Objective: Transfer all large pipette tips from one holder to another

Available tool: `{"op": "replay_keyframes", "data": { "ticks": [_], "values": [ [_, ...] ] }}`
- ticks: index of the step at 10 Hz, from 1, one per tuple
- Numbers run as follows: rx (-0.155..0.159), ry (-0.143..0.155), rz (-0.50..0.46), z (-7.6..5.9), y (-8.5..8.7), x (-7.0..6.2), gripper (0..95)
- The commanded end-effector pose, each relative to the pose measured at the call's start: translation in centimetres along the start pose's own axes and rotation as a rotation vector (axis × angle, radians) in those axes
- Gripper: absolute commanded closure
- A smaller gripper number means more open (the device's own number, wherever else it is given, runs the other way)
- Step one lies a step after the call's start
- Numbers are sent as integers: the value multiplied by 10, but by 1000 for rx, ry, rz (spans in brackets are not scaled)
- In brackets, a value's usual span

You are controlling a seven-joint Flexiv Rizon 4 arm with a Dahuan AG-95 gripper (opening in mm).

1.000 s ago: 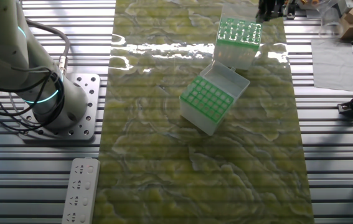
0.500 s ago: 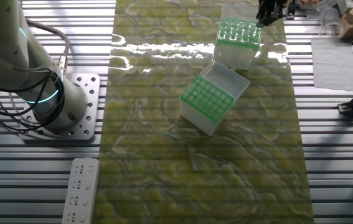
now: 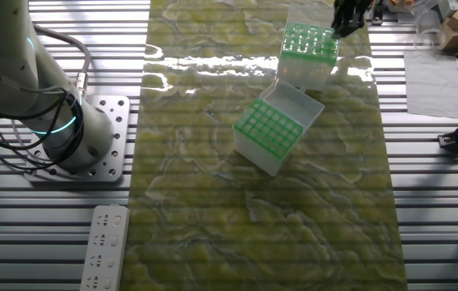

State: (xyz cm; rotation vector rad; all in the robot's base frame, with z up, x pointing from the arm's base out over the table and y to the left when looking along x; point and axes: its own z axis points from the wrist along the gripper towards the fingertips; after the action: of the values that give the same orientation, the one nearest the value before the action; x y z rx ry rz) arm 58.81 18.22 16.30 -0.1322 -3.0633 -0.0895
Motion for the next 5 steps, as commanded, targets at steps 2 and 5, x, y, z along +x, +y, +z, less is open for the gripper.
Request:
{"op": "replay_keyframes", "data": {
  "ticks": [2,5],
  "values": [
    [1,-17,-14,6,-3,5,760],
    [2,-25,-11,10,-2,5,760]
  ]
}}
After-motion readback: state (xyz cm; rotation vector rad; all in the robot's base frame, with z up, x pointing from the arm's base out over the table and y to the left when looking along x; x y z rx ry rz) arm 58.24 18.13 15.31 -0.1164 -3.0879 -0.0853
